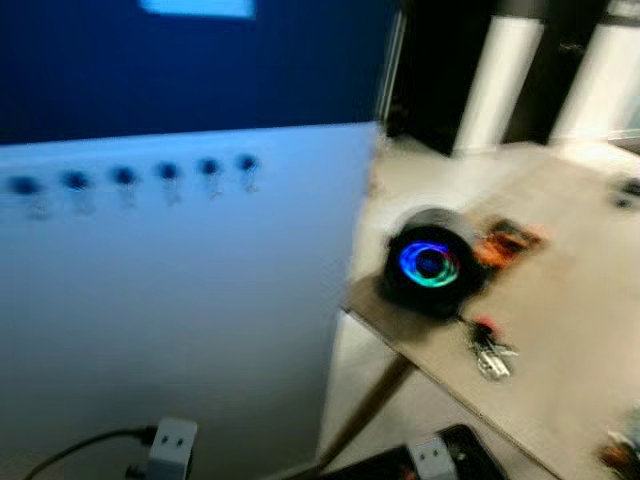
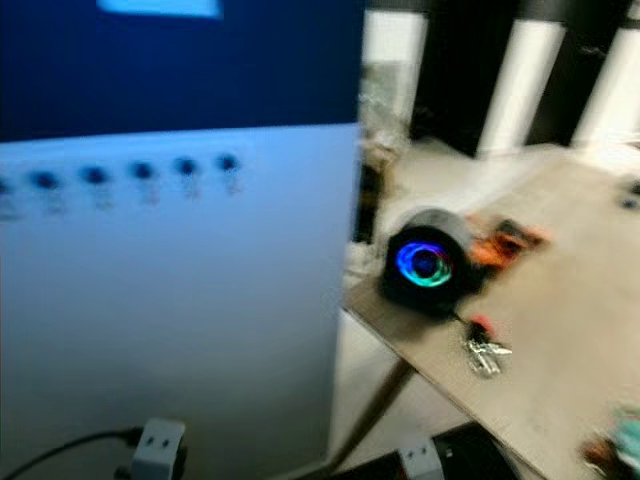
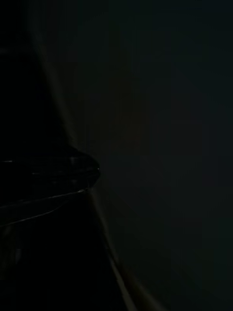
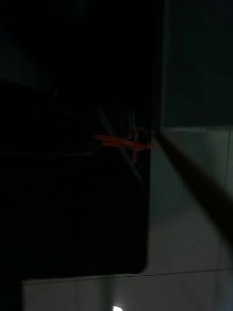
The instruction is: Hang keys on a hook
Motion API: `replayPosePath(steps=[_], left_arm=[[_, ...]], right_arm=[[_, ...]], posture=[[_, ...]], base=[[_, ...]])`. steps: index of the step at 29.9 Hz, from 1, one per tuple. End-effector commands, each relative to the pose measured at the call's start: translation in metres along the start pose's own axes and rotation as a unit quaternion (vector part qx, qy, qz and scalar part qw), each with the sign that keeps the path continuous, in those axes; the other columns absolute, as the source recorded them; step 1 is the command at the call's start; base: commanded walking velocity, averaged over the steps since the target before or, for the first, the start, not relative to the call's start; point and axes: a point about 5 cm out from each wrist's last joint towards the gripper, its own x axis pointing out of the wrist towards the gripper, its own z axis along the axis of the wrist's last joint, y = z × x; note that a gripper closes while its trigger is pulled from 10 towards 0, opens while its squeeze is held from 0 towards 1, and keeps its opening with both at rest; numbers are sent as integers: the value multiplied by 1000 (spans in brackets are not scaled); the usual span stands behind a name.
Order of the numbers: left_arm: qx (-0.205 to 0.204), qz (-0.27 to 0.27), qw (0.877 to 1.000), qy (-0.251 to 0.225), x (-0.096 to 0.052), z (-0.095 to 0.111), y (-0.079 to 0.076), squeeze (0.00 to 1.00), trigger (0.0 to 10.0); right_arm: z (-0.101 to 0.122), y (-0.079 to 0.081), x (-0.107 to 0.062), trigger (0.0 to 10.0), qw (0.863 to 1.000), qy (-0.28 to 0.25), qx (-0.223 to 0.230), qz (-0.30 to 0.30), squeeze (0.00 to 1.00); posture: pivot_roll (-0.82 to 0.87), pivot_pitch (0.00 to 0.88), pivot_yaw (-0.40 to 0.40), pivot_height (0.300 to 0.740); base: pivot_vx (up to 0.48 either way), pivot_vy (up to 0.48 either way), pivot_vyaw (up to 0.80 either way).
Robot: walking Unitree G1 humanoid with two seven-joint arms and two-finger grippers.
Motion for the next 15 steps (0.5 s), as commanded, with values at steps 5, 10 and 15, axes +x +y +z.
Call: replayPosePath(steps=[5,10,15], left_arm=[[-4,-1,1000,8,0,-2,-2,0,10000],[-7,-1,1000,13,1,-2,-2,0,10000],[-3,-2,1000,23,1,-4,-2,0,10000]], right_arm=[[-1,6,0,10000,1000,3,-2,9,0],[-1,6,0,10000,1000,4,-2,10,0],[-2,5,0,10000,1000,5,-2,8,0]], posture=[[123,50,-77,740],[123,52,-76,740],[121,52,-74,740]], base=[[0,0,800],[0,0,800],[0,0,800]])
